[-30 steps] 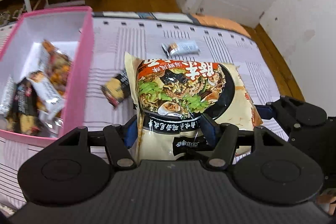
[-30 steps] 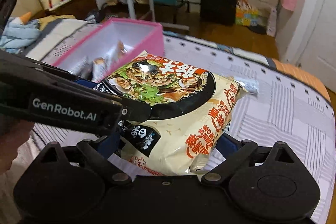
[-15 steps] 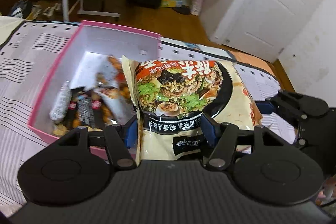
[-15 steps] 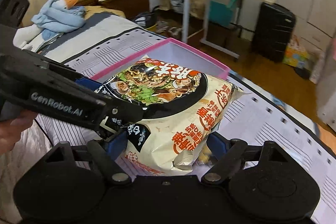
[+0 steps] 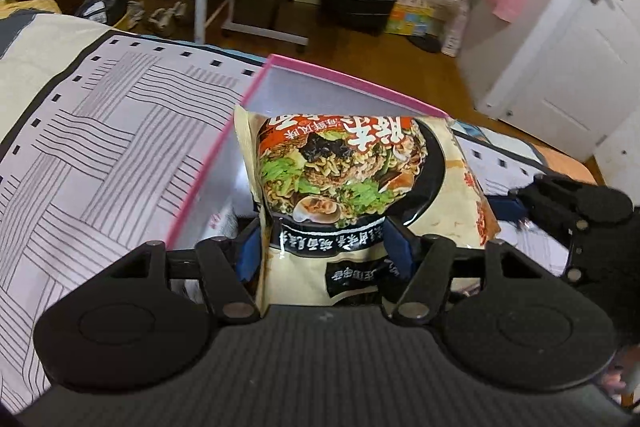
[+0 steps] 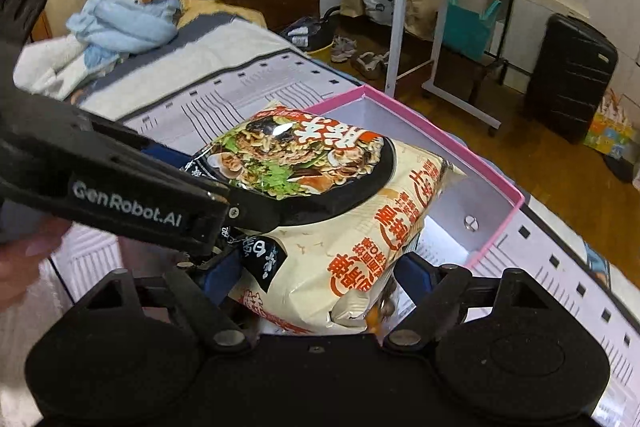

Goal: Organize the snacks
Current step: 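Lift the noodle bag with both tools over the pink box and release, then grasp the last black NB cracker pack with the left tool while the right tool grasps the white bar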

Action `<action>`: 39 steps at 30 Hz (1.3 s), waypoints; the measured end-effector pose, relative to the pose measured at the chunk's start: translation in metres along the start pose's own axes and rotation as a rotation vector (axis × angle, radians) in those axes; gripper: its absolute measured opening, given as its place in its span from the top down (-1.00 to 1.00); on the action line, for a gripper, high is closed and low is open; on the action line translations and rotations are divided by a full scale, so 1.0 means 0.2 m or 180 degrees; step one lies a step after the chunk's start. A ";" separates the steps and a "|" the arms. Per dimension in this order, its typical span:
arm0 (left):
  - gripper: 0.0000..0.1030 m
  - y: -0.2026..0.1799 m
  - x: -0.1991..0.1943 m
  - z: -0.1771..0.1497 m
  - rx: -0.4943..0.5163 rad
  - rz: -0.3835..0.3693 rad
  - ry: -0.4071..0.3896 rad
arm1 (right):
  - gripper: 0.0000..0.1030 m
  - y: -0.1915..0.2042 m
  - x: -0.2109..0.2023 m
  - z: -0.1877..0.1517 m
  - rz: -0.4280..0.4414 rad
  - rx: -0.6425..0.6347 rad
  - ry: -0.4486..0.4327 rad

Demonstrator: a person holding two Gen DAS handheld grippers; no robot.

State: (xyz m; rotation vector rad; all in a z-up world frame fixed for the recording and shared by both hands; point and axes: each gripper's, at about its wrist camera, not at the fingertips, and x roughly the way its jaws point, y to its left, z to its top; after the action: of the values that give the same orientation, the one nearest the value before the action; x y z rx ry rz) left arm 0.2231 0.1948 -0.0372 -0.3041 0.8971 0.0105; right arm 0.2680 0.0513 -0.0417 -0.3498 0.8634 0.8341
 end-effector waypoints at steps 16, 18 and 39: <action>-0.32 -0.24 -0.20 -0.05 0.0622 -0.0261 -0.0150 | -0.80 -0.24 -0.74 -0.28 -0.0556 0.0318 -0.0638; -0.32 -0.31 -0.19 -0.06 0.0763 -0.0444 -0.0052 | -0.80 -0.32 -0.79 -0.31 -0.0621 0.0494 -0.0631; -0.28 -1.11 0.33 -0.20 0.2263 -0.0730 0.0678 | -0.83 -1.16 -0.37 -0.76 -0.0981 0.1970 0.0179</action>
State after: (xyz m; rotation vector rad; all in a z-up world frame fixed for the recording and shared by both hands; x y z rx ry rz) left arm 0.2638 -0.0348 -0.0538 0.2632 1.0133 -0.5512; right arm 0.3379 -0.2227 -0.0895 0.0425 1.0411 0.2469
